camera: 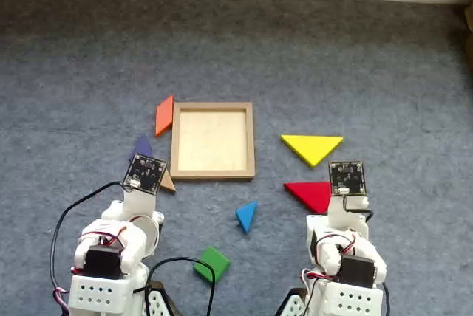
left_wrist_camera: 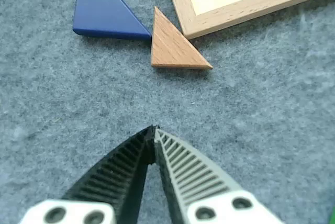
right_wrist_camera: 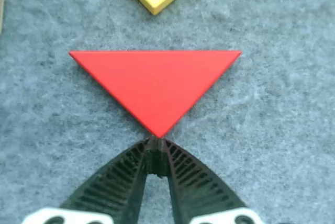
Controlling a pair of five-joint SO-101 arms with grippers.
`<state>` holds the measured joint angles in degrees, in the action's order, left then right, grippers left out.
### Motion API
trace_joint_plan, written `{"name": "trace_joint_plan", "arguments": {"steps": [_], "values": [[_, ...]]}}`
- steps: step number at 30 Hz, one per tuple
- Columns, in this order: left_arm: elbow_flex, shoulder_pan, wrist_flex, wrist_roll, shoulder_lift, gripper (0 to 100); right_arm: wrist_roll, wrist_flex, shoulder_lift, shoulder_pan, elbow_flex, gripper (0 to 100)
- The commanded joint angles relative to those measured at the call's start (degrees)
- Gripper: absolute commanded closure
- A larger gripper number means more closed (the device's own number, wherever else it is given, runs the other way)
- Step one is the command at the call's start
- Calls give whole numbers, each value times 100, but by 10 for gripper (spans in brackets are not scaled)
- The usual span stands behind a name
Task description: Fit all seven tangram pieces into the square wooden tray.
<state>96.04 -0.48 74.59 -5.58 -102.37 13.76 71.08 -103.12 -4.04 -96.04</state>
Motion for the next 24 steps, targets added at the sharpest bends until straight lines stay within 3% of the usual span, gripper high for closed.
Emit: {"name": "trace_joint_plan", "arguments": {"steps": [1,6,24], "values": [[119,-66,26,-44,-22,993,70,-4,-75,13,-558,993],[119,-66,26,-44,-22,993,70,-31,-75,4,-453,993],[119,-66,26,-44,-22,993,88,-31,75,-110,2923,991]]}}
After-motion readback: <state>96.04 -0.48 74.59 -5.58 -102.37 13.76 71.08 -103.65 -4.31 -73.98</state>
